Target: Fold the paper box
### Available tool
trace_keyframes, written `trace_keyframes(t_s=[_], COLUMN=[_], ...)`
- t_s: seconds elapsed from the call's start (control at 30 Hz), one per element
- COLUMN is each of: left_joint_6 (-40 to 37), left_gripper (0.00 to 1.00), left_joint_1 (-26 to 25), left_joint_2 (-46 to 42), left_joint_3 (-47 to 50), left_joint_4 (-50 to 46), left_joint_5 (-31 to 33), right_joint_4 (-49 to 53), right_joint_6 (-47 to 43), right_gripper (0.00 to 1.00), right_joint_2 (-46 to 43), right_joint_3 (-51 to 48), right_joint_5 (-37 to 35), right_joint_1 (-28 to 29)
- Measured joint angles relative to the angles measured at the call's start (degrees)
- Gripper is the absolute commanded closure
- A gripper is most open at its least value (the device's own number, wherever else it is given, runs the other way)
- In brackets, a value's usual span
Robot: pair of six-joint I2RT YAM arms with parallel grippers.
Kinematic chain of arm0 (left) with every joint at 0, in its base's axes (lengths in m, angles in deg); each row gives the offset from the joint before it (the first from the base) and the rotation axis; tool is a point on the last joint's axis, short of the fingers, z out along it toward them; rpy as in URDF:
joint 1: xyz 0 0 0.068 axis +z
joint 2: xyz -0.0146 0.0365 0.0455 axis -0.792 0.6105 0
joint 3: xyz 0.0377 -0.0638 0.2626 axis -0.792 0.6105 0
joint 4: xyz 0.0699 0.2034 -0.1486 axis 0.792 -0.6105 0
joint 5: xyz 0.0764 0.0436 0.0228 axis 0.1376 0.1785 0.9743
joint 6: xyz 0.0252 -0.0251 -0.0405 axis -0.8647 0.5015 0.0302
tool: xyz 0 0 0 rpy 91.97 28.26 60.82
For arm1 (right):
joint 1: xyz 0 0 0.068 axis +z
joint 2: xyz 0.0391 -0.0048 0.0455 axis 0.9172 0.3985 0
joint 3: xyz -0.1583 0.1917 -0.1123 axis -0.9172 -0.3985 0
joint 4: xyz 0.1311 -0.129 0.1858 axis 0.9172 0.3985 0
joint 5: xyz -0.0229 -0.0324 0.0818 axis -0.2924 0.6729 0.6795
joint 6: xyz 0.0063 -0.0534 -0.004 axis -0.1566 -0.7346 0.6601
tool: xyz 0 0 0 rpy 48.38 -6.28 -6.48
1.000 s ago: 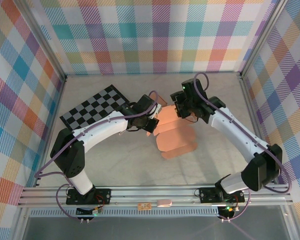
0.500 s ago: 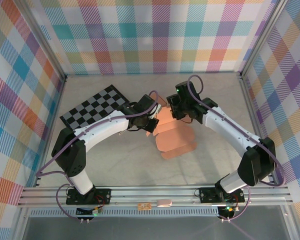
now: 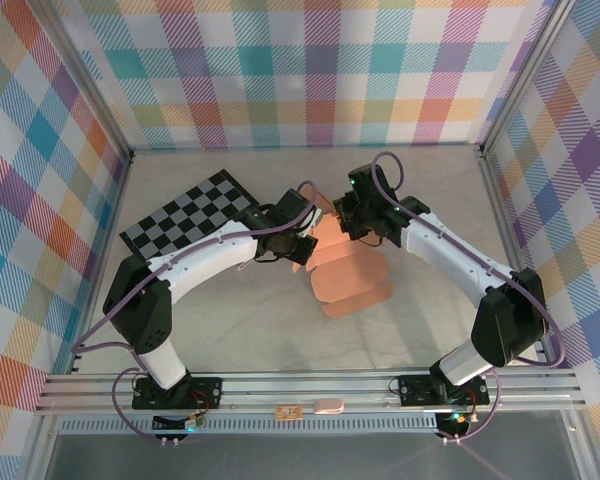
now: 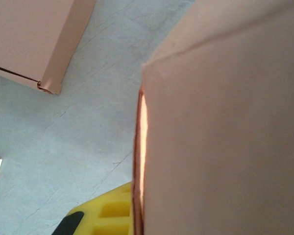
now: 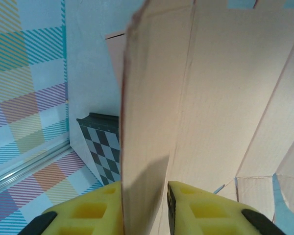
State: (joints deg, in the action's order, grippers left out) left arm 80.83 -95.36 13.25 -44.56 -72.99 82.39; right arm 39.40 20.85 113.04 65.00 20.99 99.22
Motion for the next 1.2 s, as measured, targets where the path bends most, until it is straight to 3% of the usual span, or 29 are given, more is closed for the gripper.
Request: trace_keyframes(t_s=[0.4,0.57,0.63,0.73,0.93,1.0,1.2], left_joint_6=[0.0,0.0,0.0,0.7,4.7,6.9,14.7], left_gripper=[1.00,1.00,0.73,0.53,0.39,0.39,0.54], left_joint_1=[0.0,0.0,0.0,0.0,0.2,0.6,6.5], left_joint_2=[0.0,0.0,0.0,0.0,-5.4,-9.2,-15.6], left_joint_3=[0.0,0.0,0.0,0.0,0.0,0.0,-3.4], left_joint_4=[-1.2,-1.2,-1.1,-1.2,-1.2,-1.2,-0.4], left_joint_5=[0.0,0.0,0.2,0.9,0.8,0.3,-5.6], right_joint_4=[-0.6,-0.5,-0.3,-0.2,-0.2,-0.1,2.1], right_joint_6=[0.1,0.1,0.1,0.3,0.3,0.5,1.2], right_gripper=[0.78,0.88,0.93,0.98,1.00,1.00,1.00], right_joint_2=[0.6,0.6,0.6,0.6,0.6,0.6,2.1], right_joint_3=[-0.5,-0.5,-0.5,-0.5,-0.5,-0.4,1.9], right_joint_5=[0.8,0.8,0.8,0.8,1.0,1.2,2.5], right_joint_1=[0.0,0.0,0.0,0.0,-0.4,-0.6,-1.3])
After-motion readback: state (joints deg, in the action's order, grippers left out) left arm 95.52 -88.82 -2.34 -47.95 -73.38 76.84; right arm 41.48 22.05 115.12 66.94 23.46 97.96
